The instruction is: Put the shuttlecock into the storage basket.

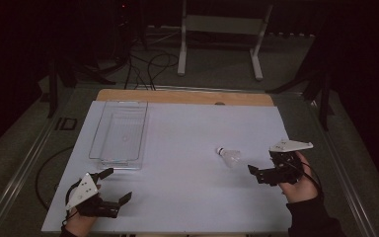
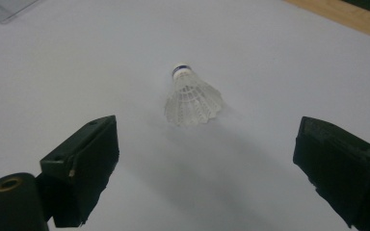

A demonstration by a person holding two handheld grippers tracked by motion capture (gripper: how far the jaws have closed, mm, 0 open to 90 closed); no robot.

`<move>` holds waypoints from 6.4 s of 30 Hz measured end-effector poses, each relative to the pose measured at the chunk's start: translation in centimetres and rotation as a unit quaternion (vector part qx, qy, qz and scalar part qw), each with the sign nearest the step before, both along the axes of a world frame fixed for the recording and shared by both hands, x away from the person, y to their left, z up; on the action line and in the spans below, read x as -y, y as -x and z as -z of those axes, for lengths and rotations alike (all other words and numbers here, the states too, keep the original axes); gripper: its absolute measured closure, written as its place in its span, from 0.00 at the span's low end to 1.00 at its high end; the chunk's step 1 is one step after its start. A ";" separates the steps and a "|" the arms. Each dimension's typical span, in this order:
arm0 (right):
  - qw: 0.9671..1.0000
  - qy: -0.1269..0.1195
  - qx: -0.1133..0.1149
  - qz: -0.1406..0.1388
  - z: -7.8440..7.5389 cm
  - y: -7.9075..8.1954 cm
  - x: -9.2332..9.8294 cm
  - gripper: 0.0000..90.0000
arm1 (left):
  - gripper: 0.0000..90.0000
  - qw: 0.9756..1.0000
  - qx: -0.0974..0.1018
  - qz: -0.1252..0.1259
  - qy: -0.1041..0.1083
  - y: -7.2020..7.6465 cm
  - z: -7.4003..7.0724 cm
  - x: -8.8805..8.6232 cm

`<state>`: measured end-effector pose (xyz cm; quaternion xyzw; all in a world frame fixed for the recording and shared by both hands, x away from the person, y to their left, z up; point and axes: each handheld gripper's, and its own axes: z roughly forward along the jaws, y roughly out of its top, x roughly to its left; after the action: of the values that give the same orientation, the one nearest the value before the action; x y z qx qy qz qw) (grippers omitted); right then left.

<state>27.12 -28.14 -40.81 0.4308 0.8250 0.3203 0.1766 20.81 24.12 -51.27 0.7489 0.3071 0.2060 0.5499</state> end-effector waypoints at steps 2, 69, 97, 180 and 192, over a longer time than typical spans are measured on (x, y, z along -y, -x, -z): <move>1.000 0.002 -0.003 0.002 0.1 -0.2 -0.1 0.10 | 0.00 1.000 0.000 0.000 0.000 0.0 0.0 0.0; 0.960 0.086 -0.266 -0.006 8.0 -5.2 -5.8 0.10 | 0.00 1.000 -0.002 0.007 0.001 0.0 0.0 0.1; 0.965 0.099 -0.244 0.017 7.9 -8.4 -7.6 0.48 | 0.00 1.000 -0.010 0.008 0.005 -0.1 0.1 0.0; 0.942 0.198 -0.226 -0.148 7.6 -8.0 -7.9 1.00 | 0.00 1.000 -0.011 0.007 0.001 -0.1 0.2 0.2; 0.936 0.188 -0.230 -0.189 7.4 -6.9 -7.8 1.00 | 0.00 1.000 -0.011 0.008 0.000 -0.1 0.2 0.2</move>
<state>33.99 -20.32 -48.19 0.2880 0.9543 0.0793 -0.0039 20.96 23.92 -51.47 0.7535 0.3075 0.1930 0.5482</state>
